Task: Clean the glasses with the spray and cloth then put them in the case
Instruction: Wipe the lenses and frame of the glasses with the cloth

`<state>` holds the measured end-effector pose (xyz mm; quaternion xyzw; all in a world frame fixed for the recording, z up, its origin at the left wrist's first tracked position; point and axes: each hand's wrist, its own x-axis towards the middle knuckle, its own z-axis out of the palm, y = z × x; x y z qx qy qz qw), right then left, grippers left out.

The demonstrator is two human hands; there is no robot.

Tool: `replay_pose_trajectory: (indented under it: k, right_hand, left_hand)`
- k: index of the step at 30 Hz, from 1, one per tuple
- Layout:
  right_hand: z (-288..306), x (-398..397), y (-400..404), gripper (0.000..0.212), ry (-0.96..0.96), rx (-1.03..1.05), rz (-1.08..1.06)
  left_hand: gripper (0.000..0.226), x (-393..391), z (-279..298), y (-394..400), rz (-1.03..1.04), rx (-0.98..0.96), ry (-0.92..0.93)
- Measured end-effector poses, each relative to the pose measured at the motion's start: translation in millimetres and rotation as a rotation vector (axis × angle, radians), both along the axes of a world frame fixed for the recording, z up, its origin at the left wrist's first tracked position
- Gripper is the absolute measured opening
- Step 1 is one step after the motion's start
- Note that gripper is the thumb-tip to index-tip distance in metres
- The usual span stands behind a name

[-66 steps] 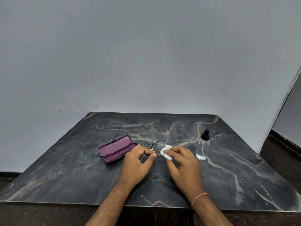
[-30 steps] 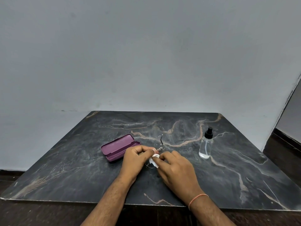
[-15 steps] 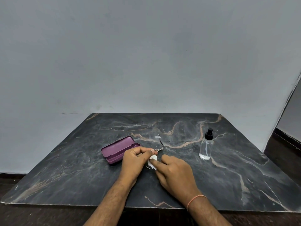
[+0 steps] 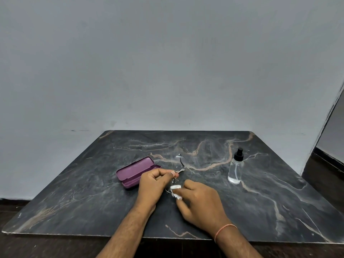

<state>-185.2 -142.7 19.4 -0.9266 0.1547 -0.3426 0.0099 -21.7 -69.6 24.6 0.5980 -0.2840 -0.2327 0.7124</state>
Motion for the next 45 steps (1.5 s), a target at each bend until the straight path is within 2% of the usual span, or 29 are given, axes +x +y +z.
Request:
replay_pose_trajectory:
  k: [3, 7, 9, 15, 18, 22, 26, 30, 35, 45]
  right_hand:
    - [2, -1, -3, 0.007, -0.078, 0.077, -0.028]
    - [1, -2, -9, 0.010, -0.181, 0.281, -0.117]
    - [2, -5, -12, 0.011, -0.253, 0.453, -0.134]
    - [5, -25, -32, 0.013, -0.630, 1.083, -0.177]
    - [7, -46, -34, 0.009, -0.722, 1.275, -0.132]
    - [7, -68, -36, 0.015, -0.794, 1.373, -0.051]
    - [9, -81, -36, 0.017, -0.837, 1.463, 0.050]
    - [9, -82, -35, 0.016, -0.825, 1.472, 0.107]
    - [9, -84, -32, 0.016, -0.726, 1.410, 0.173]
    - [12, -83, -24, 0.013, -0.592, 1.340, 0.228]
  left_hand:
    - [0.012, 2, 0, -1, 0.001, -0.017, -0.012]
    - [0.012, 4, -1, -1, 0.013, -0.033, -0.021]
    - [0.012, 4, -2, -2, -0.001, -0.024, -0.056]
    - [0.009, 1, -1, 1, -0.016, 0.032, -0.191]
    - [0.012, -3, -2, 4, -0.006, 0.057, -0.315]
    - [0.014, -11, -6, 7, -0.009, 0.141, -0.586]
    - [0.008, -21, -7, 14, -0.026, 0.147, -0.870]
    - [0.006, -32, -4, 21, -0.062, 0.157, -1.076]
    - [0.013, -38, -2, 25, -0.041, 0.148, -1.154]
    - [0.065, -56, 2, 35, 0.036, 0.061, -1.143]
